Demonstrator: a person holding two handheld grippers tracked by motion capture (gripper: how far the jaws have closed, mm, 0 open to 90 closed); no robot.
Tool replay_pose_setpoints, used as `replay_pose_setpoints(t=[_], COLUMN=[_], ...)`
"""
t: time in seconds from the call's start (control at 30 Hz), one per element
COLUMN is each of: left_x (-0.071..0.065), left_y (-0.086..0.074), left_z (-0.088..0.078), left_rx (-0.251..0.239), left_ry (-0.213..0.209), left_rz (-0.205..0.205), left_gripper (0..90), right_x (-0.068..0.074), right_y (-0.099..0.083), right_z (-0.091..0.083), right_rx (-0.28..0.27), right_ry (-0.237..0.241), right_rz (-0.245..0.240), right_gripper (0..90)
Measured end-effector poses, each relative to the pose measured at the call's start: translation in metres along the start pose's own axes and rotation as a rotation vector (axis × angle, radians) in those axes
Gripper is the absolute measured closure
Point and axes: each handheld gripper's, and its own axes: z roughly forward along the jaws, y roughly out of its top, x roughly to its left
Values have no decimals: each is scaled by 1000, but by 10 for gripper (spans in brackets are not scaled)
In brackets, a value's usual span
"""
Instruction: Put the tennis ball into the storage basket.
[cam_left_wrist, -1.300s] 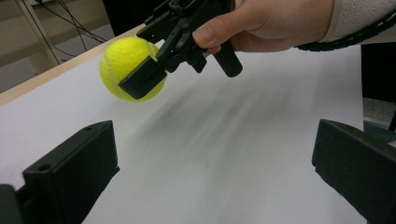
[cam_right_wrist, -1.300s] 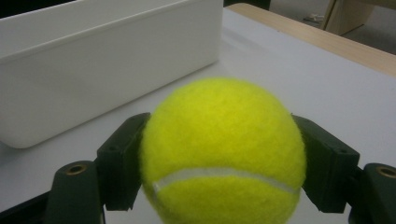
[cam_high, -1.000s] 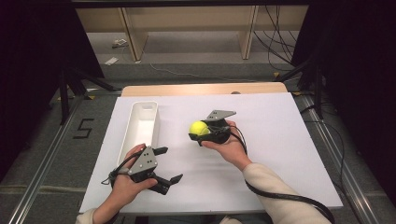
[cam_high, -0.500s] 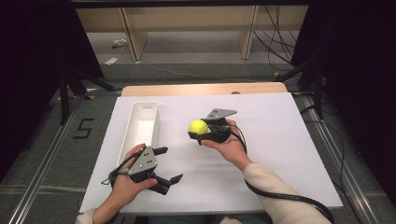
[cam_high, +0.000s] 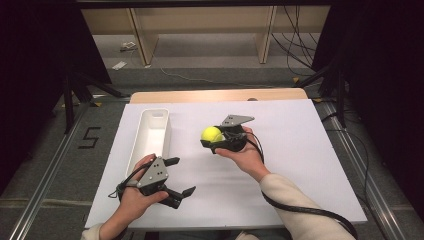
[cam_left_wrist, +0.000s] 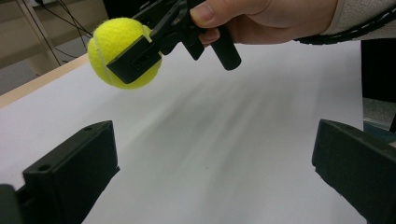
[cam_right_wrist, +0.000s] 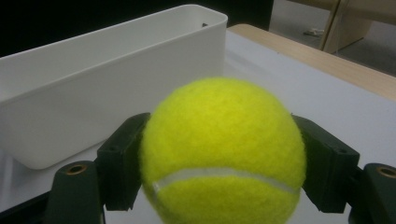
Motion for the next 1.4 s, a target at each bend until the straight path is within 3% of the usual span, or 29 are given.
replay_pose_setpoints(t=[1.4], left_x=[-1], left_y=[0], left_z=[1], left_rx=[3], left_ry=[4], left_rz=[10], left_gripper=[0], right_x=[9], right_y=[19], right_z=[4], right_rx=[-40], right_ry=[13], right_rz=[-13], right_gripper=[269])
